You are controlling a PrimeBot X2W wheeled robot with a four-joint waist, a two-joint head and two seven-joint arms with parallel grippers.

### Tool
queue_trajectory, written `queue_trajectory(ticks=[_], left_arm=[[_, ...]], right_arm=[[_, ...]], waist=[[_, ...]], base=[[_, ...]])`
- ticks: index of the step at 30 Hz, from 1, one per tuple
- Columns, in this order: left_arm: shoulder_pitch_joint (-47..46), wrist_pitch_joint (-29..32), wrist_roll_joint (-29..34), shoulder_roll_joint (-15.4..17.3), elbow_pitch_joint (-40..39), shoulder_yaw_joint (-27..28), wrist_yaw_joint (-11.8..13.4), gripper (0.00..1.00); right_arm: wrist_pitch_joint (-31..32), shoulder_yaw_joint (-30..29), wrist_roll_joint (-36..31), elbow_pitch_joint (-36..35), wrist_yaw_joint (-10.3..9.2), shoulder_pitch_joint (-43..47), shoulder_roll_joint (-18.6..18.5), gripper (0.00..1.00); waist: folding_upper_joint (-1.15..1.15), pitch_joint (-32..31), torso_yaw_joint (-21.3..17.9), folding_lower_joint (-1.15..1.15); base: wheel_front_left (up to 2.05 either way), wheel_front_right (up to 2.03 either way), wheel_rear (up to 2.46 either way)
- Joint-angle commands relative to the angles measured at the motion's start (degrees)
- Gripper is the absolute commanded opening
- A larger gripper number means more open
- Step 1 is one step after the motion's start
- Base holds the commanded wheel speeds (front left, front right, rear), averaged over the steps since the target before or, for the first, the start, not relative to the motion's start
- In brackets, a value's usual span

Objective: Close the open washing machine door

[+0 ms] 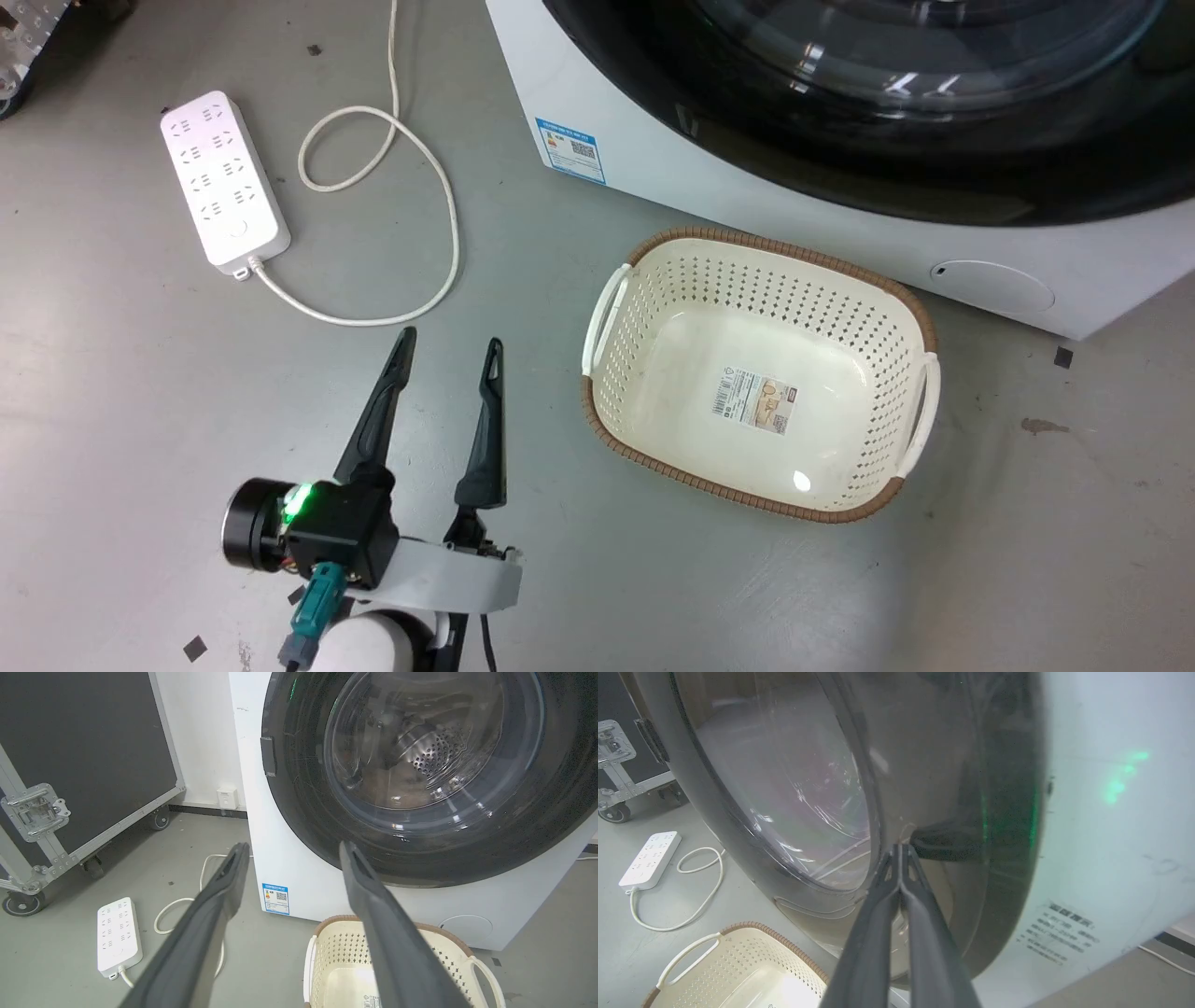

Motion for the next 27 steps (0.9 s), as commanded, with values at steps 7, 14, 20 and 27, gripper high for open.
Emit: queue_trajectory(ticks=[7,14,20,27], left_arm=[[-1.07,-0.31,-0.73,-0.08,0.77,-0.61,0.88,1.0],[0.35,-0.31,-0.98,-0.09,2.36,0.93,0.33,1.0],[2.81,-0.31,-1.53,-0.09,5.31,3.15,-0.69,1.0],[5.51,-0.31,-2.18,0.39,8.21,5.34,-1.81,1.0]], right_arm=[[-1.49,-1.6,-2.65,7.2,-0.12,-5.08,1.28,0.0],[-5.32,0.99,-1.71,8.89,-0.12,-1.24,4.35,1.0],[-11.3,2.87,-1.56,5.42,-0.12,8.11,8.15,1.0],[-15.27,1.86,-6.32,-2.24,-0.12,20.99,14.16,1.0]], waist=[[0.0,-1.15,-0.2,-0.01],[0.0,-5.54,-2.09,-0.01],[0.0,-11.84,-6.32,-0.01],[0.0,-17.08,-11.31,-0.01]], base=[[0.0,0.0,0.0],[0.0,0.0,0.0],[0.0,0.0,0.0],[0.0,0.0,0.0]])
